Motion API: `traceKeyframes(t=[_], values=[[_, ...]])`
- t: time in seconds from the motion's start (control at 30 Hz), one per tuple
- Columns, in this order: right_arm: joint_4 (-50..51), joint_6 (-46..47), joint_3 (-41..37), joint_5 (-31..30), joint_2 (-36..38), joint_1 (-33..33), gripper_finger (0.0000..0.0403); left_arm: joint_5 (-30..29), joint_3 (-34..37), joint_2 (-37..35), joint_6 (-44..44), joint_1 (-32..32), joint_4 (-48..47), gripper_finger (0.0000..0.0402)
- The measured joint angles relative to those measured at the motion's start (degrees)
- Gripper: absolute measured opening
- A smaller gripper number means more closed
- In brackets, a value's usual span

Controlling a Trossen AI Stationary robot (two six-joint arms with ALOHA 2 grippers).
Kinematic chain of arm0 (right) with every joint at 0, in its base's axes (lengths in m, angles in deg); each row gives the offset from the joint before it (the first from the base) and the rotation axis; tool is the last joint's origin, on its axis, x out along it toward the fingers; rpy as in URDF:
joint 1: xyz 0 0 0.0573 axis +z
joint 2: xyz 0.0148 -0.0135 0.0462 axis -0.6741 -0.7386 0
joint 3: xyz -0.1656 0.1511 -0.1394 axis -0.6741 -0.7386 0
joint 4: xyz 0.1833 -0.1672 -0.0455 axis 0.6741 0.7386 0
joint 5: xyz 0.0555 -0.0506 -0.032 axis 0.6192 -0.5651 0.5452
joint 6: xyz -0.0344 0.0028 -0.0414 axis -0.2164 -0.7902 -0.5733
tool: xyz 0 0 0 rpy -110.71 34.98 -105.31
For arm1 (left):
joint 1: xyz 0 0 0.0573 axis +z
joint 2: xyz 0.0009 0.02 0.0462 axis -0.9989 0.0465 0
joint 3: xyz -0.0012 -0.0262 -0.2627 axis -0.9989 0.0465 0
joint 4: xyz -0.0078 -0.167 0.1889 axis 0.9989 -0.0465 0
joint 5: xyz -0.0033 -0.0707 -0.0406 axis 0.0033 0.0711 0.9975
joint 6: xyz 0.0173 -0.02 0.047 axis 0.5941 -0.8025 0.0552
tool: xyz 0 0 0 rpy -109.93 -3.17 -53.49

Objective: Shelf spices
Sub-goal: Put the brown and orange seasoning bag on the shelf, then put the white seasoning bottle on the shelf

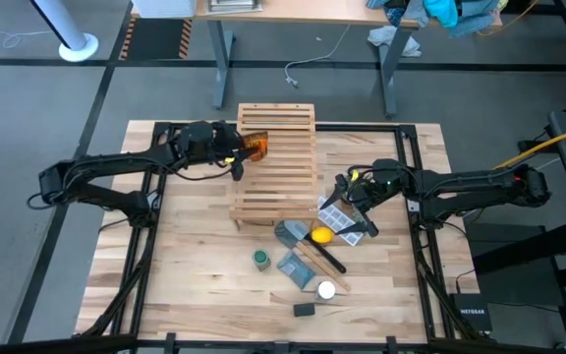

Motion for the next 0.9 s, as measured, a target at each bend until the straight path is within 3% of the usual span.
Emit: traceKeyframes(t=[0.77, 0.9], values=[[0.0, 0.0, 0.0, 0.0, 0.0, 0.0, 0.0379, 0.0, -0.1, -12.8, -1.8, -1.5, 0.4, 0.0102], [0.0, 0.0, 0.0, 0.0, 0.0, 0.0, 0.0379, -0.1, -0.1, -15.6, -2.6, -4.4, -2.3, 0.0102]])
